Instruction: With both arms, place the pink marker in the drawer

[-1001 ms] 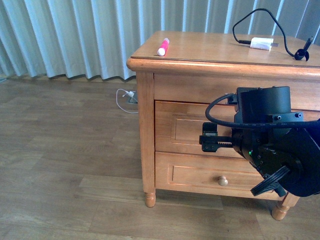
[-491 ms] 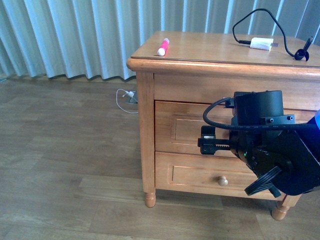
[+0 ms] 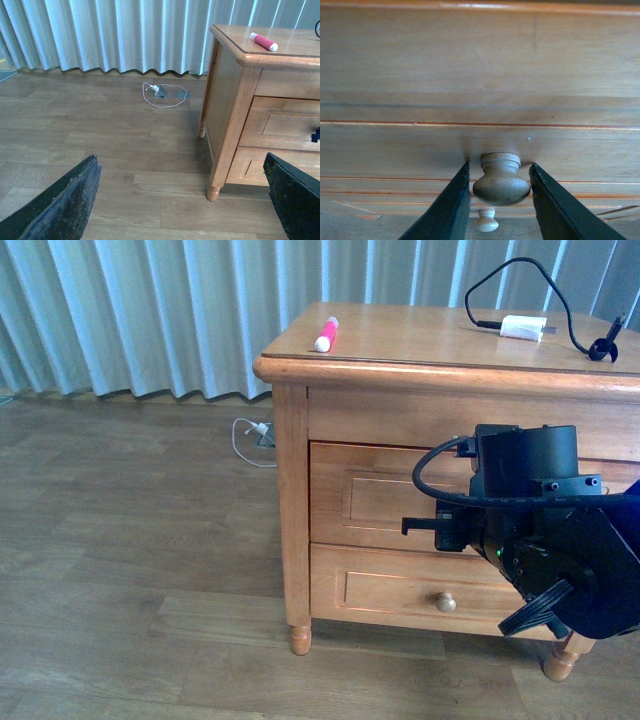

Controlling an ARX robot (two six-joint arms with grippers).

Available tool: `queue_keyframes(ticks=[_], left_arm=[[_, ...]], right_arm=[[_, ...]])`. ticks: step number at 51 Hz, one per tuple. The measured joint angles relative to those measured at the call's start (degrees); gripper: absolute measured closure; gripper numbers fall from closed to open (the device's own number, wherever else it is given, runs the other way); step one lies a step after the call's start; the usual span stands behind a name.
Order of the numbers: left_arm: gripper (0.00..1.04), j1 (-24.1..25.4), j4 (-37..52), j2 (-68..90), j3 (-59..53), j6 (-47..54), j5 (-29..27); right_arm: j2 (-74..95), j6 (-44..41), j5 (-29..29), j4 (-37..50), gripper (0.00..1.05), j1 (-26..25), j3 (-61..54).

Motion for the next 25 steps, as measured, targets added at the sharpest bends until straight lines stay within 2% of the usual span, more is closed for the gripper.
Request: queue_keyframes(ticks=[4, 25], left_arm=[[0.06, 0.0, 0.0, 0.0, 0.0, 0.0, 0.0], [0.06, 0.0, 0.0, 0.0, 0.0, 0.0, 0.0]], right_arm=[[-0.7, 0.0, -0.5, 0.2, 0.81, 0.0, -1.0], [-14.0, 3.3, -6.3, -0.1, 0.82, 0.7, -20.2]])
